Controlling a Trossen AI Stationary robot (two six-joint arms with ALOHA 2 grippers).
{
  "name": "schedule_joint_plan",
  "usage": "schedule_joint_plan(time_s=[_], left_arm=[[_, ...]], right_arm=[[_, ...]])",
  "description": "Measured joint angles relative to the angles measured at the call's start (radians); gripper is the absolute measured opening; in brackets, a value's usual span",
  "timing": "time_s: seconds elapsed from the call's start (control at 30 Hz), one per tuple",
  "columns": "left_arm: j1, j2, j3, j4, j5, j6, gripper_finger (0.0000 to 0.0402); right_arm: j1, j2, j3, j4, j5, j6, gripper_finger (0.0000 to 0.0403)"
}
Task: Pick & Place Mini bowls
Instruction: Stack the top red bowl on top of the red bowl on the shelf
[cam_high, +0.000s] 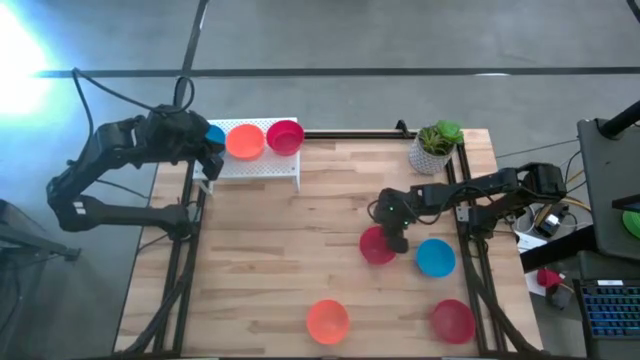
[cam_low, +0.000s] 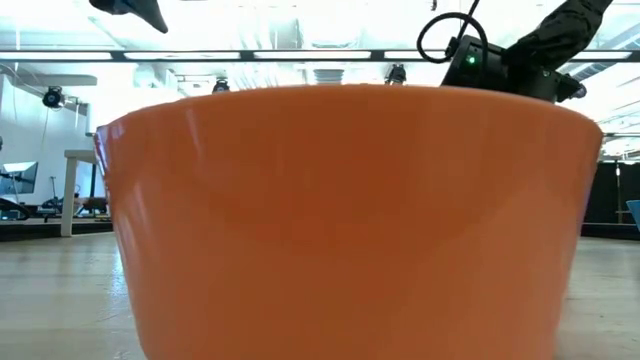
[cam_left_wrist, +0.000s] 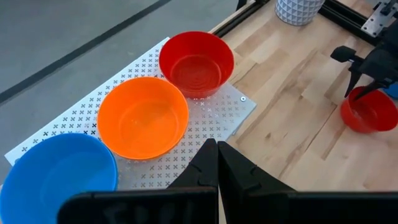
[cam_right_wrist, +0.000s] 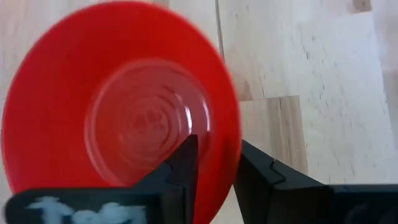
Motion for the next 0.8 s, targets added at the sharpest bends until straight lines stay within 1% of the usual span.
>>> schedule_joint_plan(time_s=[0.17, 0.2, 0.37, 0.53, 0.6, 0.7, 0.8], left_arm=[[0.000, 0.002, 0.000, 0.000, 0.000, 0.002, 0.0000], [0.000, 0.001, -0.002, 0.000, 0.000, 0.005, 0.0000], [0.000, 0.002, -0.007, -0.001, 0.000, 0.028, 0.0000], [0.000, 0.001, -0.007, -0.001, 0.000, 0.054, 0.0000], [0.000, 0.001, -0.007, -0.001, 0.000, 0.058, 0.0000], [0.000, 0.001, -0.007, -0.001, 0.000, 0.073, 0.0000], [0.000, 0.001, -0.007, 0.000, 0.000, 0.079, 0.0000]], right_arm=[[0.000, 0.000, 0.017, 0.004, 0.001, 0.077, 0.0019], [0.000, 0.000, 0.021, 0.004, 0.005, 0.099, 0.0014], [-0.001, 0.000, 0.081, 0.001, 0.012, 0.182, 0.0009], [-0.007, 0.000, 0.230, -0.008, 0.067, 0.219, 0.0009], [-0.015, 0.005, 0.288, -0.017, 0.070, 0.236, 0.0008], [-0.033, 0.033, 0.375, -0.047, 0.089, 0.281, 0.0008], [-0.055, 0.102, 0.465, -0.122, 0.089, 0.318, 0.0008]])
